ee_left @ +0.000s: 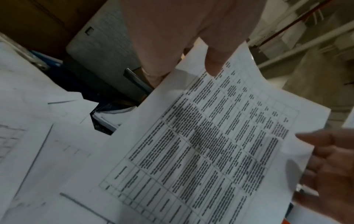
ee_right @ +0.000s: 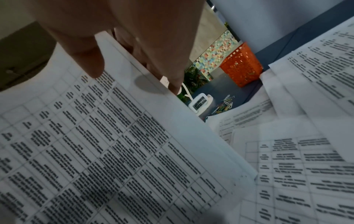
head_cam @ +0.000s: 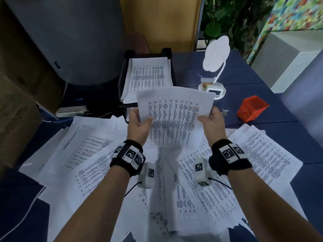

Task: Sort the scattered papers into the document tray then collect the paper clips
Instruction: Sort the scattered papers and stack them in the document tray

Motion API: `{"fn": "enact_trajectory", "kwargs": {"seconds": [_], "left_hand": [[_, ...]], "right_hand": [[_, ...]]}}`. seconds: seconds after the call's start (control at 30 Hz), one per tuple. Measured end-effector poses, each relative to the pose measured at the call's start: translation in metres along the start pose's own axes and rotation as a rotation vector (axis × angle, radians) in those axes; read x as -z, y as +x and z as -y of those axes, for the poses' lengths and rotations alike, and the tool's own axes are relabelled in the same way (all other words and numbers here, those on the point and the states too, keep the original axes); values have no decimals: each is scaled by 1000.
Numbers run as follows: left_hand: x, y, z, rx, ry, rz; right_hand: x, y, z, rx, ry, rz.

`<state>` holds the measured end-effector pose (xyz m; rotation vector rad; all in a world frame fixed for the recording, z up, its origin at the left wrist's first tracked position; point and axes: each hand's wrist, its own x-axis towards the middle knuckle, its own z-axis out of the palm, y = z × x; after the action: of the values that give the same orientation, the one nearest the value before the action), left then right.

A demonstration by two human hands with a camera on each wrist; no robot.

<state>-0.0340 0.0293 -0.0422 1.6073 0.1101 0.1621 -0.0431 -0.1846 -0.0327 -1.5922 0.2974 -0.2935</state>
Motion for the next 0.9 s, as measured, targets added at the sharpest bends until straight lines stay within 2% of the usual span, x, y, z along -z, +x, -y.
{"fn": "enact_trajectory", "kwargs": {"seconds": [0.13,0.27,0.37,0.57,0.77,0.9], "left_hand": [[-5,5,-5,29,7,84],[-11,8,-11,-14,-14,22],[-9,8,-10,30,-26,-3],[-4,9,16,104,67,75],[9,8,17,121,-3,-21],[24,16,26,230,92,-71]], "right_hand": [[-8,-1,3,-25,26,37],[-14,-4,15,18,77,13],[-14,-4,14,-6,37,30],[-8,-7,-9,-81,-63,92],[2,-4,-39,-160,-252,163],[5,-9,-59,-260,-332,322]]}}
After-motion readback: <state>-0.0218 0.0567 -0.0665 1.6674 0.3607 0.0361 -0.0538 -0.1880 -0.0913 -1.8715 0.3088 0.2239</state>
